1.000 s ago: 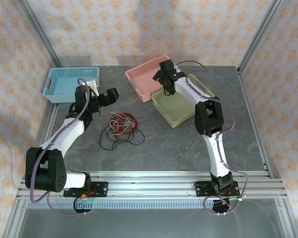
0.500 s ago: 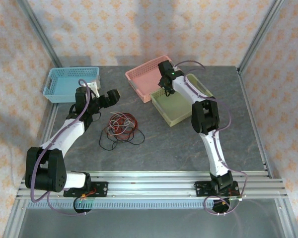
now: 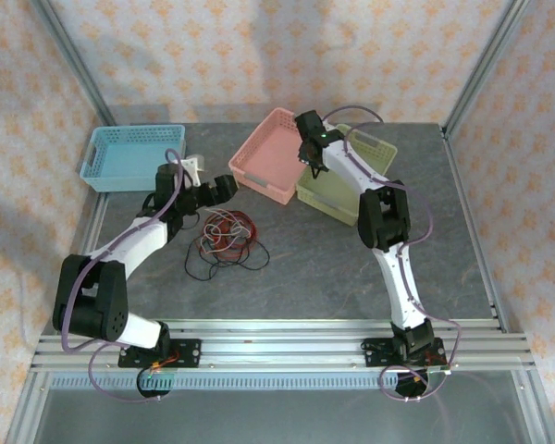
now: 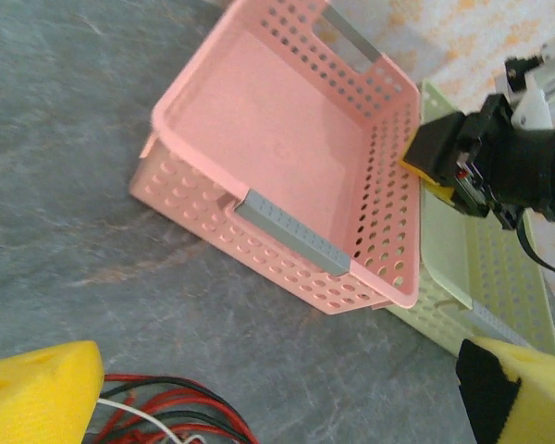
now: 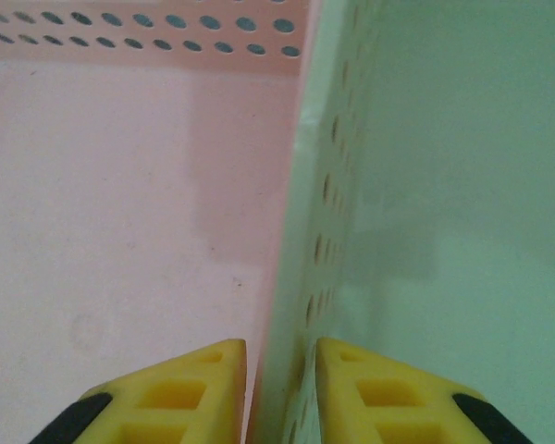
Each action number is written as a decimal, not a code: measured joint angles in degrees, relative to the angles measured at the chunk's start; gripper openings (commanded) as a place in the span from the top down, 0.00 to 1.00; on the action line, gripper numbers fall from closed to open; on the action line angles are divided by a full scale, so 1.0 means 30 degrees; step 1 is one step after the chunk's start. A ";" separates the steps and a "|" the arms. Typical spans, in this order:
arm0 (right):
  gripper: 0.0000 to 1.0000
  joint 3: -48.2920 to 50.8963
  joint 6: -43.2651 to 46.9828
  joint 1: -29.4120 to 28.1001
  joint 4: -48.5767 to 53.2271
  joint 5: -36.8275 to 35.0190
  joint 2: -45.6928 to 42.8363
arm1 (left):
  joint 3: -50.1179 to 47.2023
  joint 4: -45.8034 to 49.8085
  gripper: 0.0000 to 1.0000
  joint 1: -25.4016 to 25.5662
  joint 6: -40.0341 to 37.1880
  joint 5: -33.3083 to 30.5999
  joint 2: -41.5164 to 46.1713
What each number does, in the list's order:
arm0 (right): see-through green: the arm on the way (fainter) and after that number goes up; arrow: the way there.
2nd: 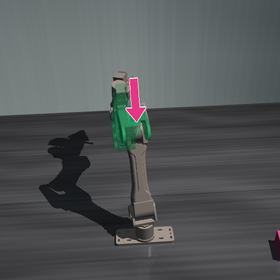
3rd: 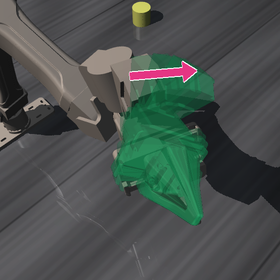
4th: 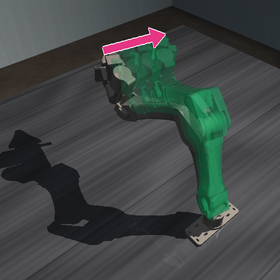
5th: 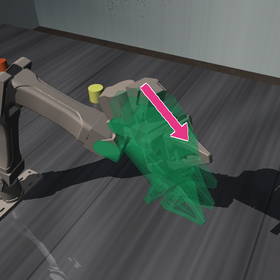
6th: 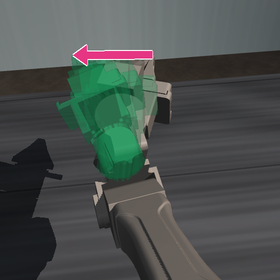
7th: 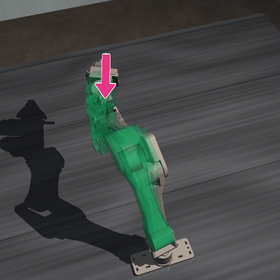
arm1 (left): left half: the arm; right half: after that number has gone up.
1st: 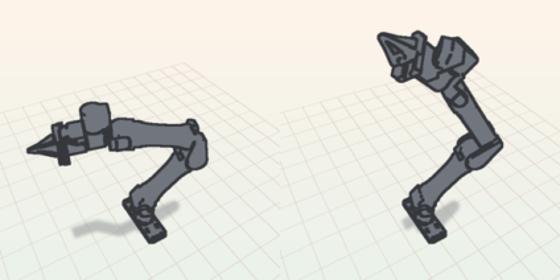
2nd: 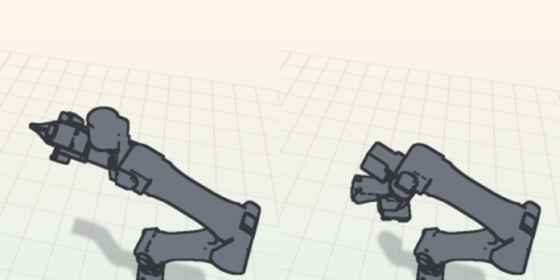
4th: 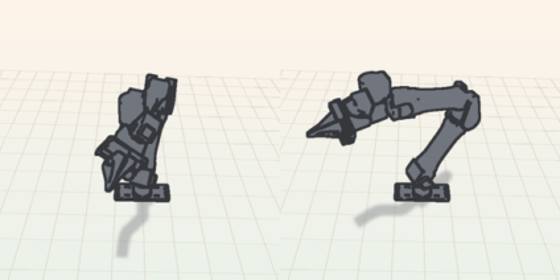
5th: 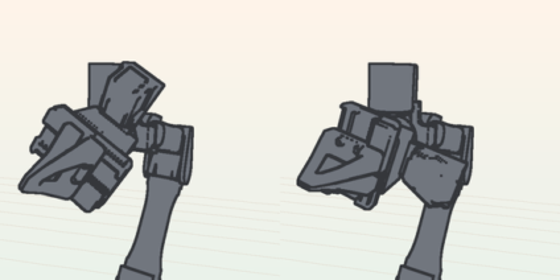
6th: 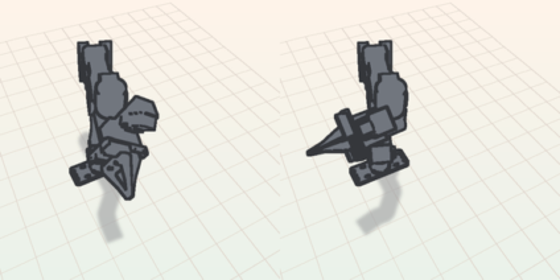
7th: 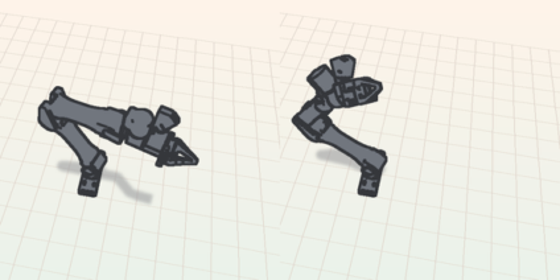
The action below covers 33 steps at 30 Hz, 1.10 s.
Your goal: Untangle the cables
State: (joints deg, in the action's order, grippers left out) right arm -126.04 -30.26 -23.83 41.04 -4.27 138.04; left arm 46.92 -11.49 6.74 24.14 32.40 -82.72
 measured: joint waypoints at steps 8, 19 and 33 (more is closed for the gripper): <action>0.80 0.3337 0.4583 0.1231 -0.0816 0.0299 -0.2069 | 0.1282 0.0007 0.01 0.2215 -0.0066 0.0051 -0.1399; 0.79 0.6251 1.1162 0.2929 -0.1508 -0.0117 -0.3861 | 0.3322 -0.0131 0.01 0.5719 -0.0058 -0.0474 -0.3869; 0.37 0.6470 1.3085 0.4677 -0.1384 0.0437 -0.4175 | 0.5566 0.0131 0.01 0.7737 -0.0036 -0.1406 -0.6317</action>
State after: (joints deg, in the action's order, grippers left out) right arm -106.63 8.99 -9.80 36.88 -2.96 125.51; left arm 63.61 -11.09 29.95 24.03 28.18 -101.67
